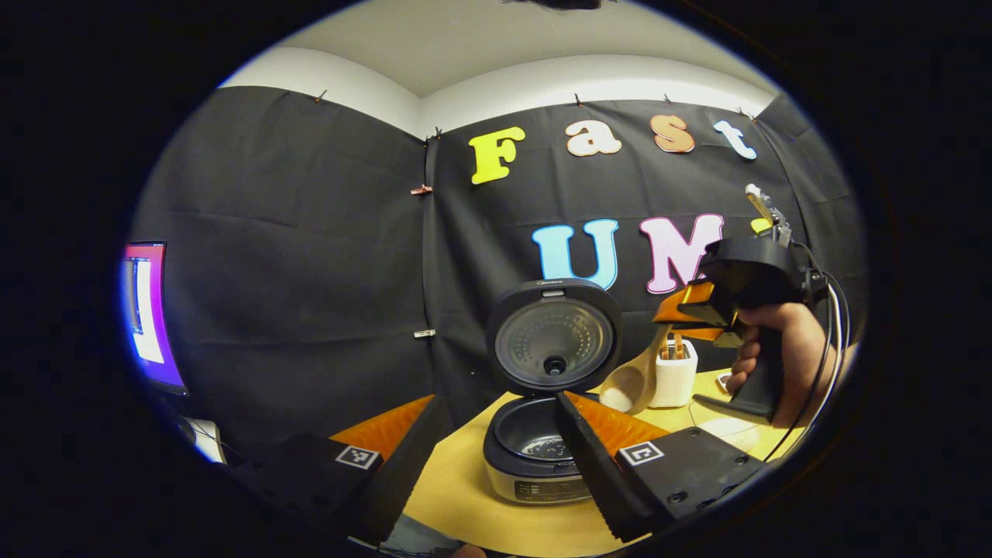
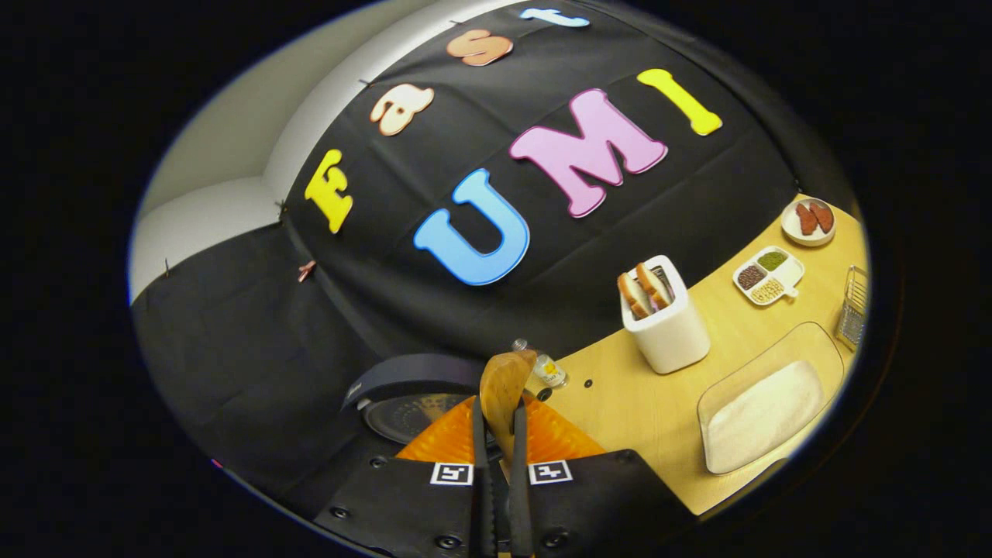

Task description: Close the left gripper, press the button to open the rice cooker; take a wooden spoon from the chopstick holder with the right hand, scoop a spoonful of rice and pour it into the rice cooker, then put the wooden spoon back into the chopstick holder.

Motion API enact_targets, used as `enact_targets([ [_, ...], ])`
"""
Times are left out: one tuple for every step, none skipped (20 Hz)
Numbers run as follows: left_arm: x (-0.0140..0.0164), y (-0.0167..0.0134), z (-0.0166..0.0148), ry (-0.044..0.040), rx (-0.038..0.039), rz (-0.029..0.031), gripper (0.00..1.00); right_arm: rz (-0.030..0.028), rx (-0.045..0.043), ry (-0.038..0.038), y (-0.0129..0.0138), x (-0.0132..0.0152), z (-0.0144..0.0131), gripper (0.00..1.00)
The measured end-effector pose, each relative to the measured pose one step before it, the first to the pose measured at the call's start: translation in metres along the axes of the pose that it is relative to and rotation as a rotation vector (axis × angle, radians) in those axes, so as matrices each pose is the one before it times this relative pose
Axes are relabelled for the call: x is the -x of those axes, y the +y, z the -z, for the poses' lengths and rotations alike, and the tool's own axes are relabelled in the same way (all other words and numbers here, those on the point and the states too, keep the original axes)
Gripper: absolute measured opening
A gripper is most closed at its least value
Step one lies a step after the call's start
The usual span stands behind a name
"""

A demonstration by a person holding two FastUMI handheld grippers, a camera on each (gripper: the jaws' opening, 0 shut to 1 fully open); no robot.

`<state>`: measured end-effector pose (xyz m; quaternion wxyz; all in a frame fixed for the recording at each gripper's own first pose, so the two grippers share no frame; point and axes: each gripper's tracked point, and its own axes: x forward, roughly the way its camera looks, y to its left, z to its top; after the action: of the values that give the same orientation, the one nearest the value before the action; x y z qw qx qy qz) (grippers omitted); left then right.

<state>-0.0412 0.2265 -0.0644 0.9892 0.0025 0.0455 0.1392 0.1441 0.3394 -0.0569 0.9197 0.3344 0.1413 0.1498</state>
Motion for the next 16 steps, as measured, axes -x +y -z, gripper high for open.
enact_targets([
  [0.00084, 0.00285, 0.00231, 0.00133, 0.00384, -0.00579, 0.97, -0.01462, 0.05148, 0.01713, 0.00701, -0.00384, 0.01235, 0.11],
  [-0.00036, 0.00328, -0.0001, -0.00228, 0.00418, -0.00505, 0.97, -0.01775, 0.05536, 0.01268, 0.00626, -0.00252, 0.01147, 0.11],
  [0.001, 0.0033, 0.00046, -0.00034, 0.00255, -0.00701, 0.97, -0.01873, 0.05833, 0.00925, 0.00597, -0.00308, 0.00942, 0.11],
  [-0.00069, 0.00387, 0.00054, 0.00259, 0.00213, -0.00728, 0.97, -0.01902, 0.06479, 0.00413, 0.00841, -0.00169, 0.00591, 0.11],
  [-0.00048, 0.0027, 0.00363, 0.00384, 0.00357, -0.00558, 0.97, -0.01682, 0.06854, 0.00574, 0.00546, -0.00018, 0.00586, 0.11],
  [-0.00088, 0.0023, 0.00253, 0.00757, 0.00528, -0.00663, 0.97, -0.0201, 0.07084, 0.00389, 0.00817, -0.0008, 0.00397, 0.11],
  [-0.00215, 0.00153, 0.003, 0.00823, 0.00691, -0.00454, 0.97, -0.0241, 0.04846, 0.00545, 0.00763, -0.00129, 0.00391, 0.11],
  [-0.00165, 0.0015, 0.00117, 0.01091, 0.01167, -0.00618, 0.97, -0.01813, 0.03094, 0.00168, 0.00748, 0.00051, 0.00431, 0.11],
  [-0.00089, 0.0015, -0.00004, 0.00016, 0.00958, -0.00461, 0.97, -0.01312, 0.03229, -0.00797, 0.00401, -0.00037, 0.00017, 0.11],
  [0.00011, 0.0014, -0.0025, -0.00808, 0.00141, -0.00556, 0.97, -0.00793, 0.0391, -0.00795, 0.00232, 0.00218, -0.00097, 0.11],
  [0.00111, 0.00101, 0.00102, -0.00692, -0.00436, -0.00225, 0.96, -0.01069, 0.04693, -0.01109, 0.00245, 0.00153, -0.00268, 0.11],
  [0.00076, -0.00103, 0.0006, -0.00065, -0.0028, 0.00247, 0.97, -0.01574, 0.04841, -0.0082, 0.00491, 0.00066, -0.00356, 0.11],
  [-0.00021, -0.00018, 0.00221, 0.00245, 0.00192, 0.00179, 0.97, -0.01526, 0.05014, -0.01242, 0.00269, 0.00018, -0.00238, 0.11],
  [-0.00035, -0.00051, 0.00027, 0.00216, 0.0033, 0.00115, 0.97, -0.00918, 0.05446, -0.01461, 0.00253, 0.00182, -0.00248, 0.11],
  [-0.00158, 0.00124, -0.00013, 0.00131, 0.00261, -0.00153, 0.97, -0.0047, 0.04361, -0.01416, 0.00179, 0.00224, -0.00305, 0.07],
  [-0.00027, -0.00042, -0.00098, 0.00019, 0.00128, 0.0009, 0.97, -0.00792, 0.04575, -0.02091, 0.00403, 0.00292, -0.00305, 0.11],
])
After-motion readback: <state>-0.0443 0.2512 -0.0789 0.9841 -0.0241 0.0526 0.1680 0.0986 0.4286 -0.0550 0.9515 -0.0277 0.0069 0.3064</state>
